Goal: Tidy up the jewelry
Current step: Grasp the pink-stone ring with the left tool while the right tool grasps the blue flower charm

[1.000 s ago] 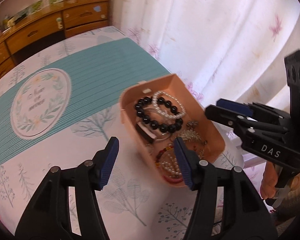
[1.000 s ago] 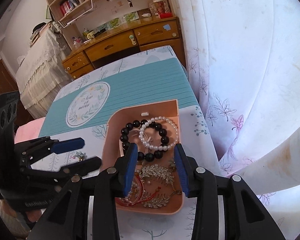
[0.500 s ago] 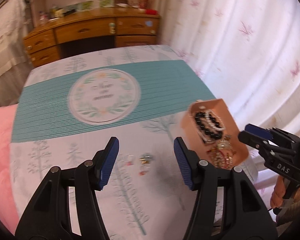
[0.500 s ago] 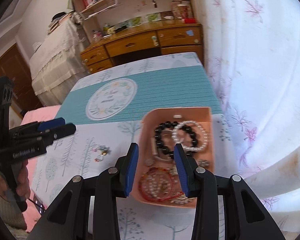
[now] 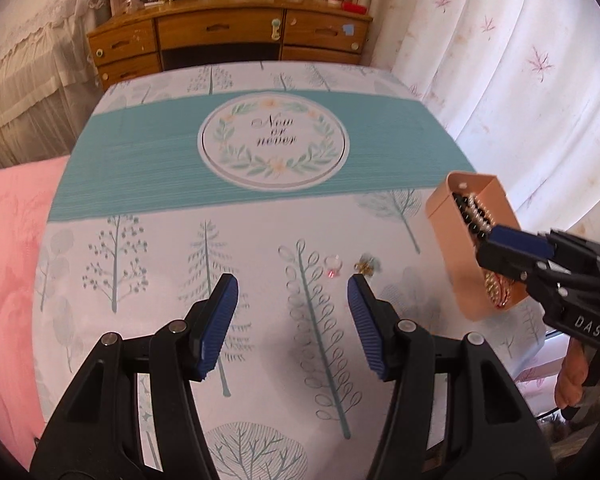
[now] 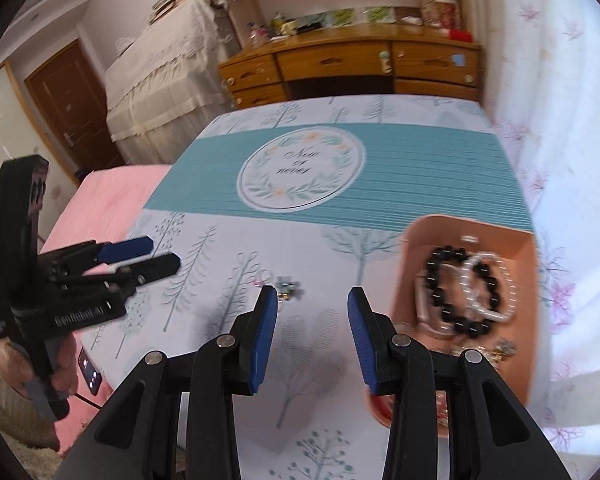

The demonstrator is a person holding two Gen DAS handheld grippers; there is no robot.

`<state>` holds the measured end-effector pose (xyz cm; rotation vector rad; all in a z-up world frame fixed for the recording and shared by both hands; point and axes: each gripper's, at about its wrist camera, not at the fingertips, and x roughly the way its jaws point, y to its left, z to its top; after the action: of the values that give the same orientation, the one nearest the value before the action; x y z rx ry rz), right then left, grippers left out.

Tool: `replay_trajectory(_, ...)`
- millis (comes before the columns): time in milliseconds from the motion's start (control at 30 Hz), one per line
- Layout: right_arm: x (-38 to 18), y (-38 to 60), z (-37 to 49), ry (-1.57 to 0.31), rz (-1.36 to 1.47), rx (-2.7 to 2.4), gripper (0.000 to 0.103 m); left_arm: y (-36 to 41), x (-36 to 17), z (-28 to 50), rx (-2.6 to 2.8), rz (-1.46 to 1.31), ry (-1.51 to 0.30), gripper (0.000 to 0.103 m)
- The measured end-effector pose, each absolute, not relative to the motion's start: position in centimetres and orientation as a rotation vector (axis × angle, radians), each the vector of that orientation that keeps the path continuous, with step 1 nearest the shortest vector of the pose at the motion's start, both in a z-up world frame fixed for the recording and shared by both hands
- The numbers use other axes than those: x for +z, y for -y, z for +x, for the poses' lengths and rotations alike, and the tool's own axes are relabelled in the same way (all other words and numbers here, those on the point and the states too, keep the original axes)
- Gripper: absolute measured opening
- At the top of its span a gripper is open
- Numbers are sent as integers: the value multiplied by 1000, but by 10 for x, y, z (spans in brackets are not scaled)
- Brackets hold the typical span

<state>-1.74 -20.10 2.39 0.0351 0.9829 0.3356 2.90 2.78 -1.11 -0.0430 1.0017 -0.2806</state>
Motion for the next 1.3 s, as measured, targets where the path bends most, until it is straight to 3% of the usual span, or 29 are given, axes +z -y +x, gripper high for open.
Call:
replay_trajectory(700, -71, 144, 40, -1136, -39, 353, 37, -27, -56, 44, -302, -52, -1054, 54)
replay_trajectory(800, -80, 142, 45, -1143, -49, 341, 34, -29, -57, 46, -300, -60, -1056, 54)
replay_trajectory(967, -85, 136, 46, -1112, -114, 321, 18, -26, -61, 49, -305, -55, -1060, 54)
replay_trajectory(1300, -65, 160, 36, -1069, -51, 286, 18, 2, -65, 62, -376, -4, -1058, 54)
